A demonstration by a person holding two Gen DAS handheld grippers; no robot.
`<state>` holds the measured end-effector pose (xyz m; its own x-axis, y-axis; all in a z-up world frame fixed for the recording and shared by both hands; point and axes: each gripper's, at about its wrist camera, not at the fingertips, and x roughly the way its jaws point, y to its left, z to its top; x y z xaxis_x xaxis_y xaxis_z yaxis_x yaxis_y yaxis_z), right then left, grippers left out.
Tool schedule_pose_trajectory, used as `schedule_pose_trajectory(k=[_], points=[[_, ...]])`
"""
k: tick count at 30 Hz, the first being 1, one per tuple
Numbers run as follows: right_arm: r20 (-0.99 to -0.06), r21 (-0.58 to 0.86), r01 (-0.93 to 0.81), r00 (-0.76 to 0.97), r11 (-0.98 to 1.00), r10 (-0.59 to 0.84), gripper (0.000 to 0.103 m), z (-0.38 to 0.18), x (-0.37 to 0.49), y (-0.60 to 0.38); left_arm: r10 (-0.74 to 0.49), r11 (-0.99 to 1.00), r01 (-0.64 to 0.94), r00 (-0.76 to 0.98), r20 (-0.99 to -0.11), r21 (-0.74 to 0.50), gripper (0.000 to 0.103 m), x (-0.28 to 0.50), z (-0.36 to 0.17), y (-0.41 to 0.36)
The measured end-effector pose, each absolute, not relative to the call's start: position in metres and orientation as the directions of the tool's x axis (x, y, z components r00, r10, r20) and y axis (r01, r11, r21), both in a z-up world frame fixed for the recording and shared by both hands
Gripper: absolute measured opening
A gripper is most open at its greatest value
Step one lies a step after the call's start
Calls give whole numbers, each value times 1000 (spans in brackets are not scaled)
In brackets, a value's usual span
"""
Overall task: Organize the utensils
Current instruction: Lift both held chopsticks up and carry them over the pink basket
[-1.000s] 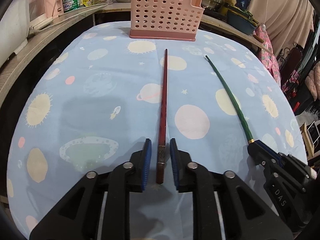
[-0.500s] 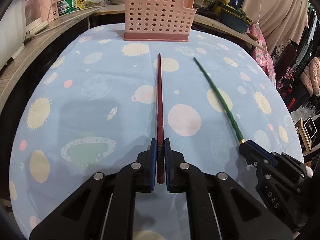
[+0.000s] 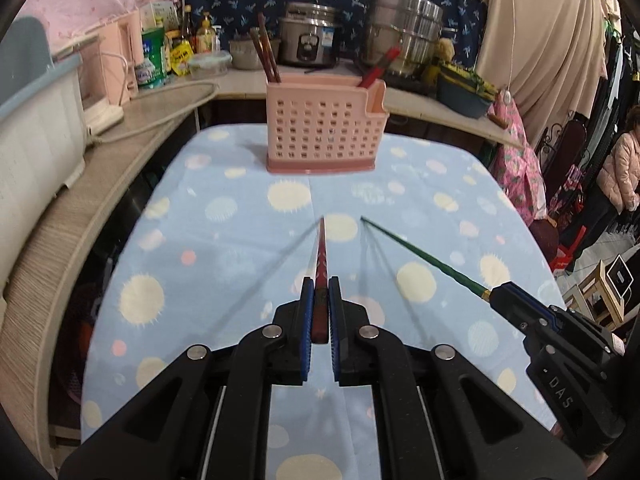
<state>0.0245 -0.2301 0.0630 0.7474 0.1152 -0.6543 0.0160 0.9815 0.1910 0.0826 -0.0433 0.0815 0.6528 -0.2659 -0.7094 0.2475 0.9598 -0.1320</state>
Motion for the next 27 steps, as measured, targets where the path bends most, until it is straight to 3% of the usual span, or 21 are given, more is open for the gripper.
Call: schedule_pose_trajectory(k=[27], points=[[-433, 292, -45, 885, 955, 174, 7, 208, 136, -270, -275, 959, 205, 829, -487, -193, 7, 189, 238, -17]])
